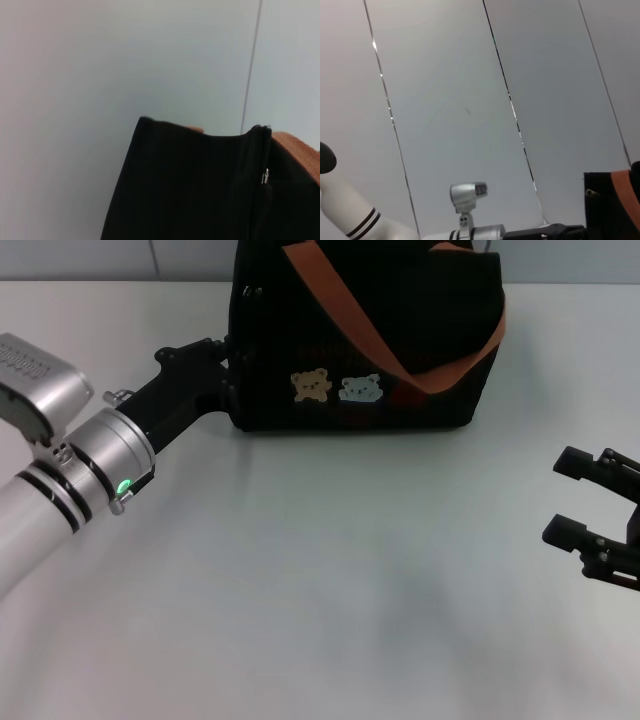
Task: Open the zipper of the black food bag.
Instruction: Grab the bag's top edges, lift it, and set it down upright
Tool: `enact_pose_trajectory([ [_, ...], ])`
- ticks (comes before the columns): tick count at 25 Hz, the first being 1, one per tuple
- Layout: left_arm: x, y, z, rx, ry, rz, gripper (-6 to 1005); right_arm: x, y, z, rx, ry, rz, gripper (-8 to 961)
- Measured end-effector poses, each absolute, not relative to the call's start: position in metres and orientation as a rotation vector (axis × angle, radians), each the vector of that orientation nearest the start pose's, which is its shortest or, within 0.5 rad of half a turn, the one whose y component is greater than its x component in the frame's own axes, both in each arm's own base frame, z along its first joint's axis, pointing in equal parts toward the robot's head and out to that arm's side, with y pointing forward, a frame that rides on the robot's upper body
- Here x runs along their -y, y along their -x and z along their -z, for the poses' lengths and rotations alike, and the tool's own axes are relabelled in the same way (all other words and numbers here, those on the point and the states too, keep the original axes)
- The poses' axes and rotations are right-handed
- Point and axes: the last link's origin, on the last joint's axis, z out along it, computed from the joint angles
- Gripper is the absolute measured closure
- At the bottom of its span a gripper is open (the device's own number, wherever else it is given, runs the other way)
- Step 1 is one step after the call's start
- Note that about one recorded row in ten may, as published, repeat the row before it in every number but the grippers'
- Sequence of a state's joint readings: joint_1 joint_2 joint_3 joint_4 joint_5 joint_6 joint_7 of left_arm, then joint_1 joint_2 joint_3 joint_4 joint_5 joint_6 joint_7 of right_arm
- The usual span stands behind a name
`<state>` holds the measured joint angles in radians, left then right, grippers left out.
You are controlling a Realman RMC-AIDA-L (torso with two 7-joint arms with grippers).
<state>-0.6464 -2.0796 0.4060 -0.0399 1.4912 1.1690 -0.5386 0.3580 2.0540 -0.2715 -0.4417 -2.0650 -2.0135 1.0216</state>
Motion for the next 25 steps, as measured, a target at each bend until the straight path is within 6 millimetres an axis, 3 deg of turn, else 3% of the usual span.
enact_pose_trajectory([
  [8, -0.339, 0.286, 0.040, 0.559, 2.054, 0.920, 888, -0.233, -0.297, -0.026, -0.491, 2.509, -1.248, 141],
  [11, -0.321, 0.299, 0.013, 0.485, 2.053, 0.972, 889, -0.234, -0.298, -0.026, -0.495, 2.505, -1.242, 141],
  [17, -0.305, 0.311, -0.034, 0.359, 2.152, 0.937, 890, -0.235, -0.298, -0.027, -0.493, 2.496, -1.247, 141],
  [21, -0.298, 0.303, -0.072, 0.229, 2.258, 0.928, 892, -0.234, -0.298, -0.027, -0.495, 2.494, -1.247, 141],
  [25, -0.297, 0.290, -0.093, 0.144, 2.337, 0.922, 892, -0.233, -0.299, -0.026, -0.505, 2.491, -1.251, 140],
])
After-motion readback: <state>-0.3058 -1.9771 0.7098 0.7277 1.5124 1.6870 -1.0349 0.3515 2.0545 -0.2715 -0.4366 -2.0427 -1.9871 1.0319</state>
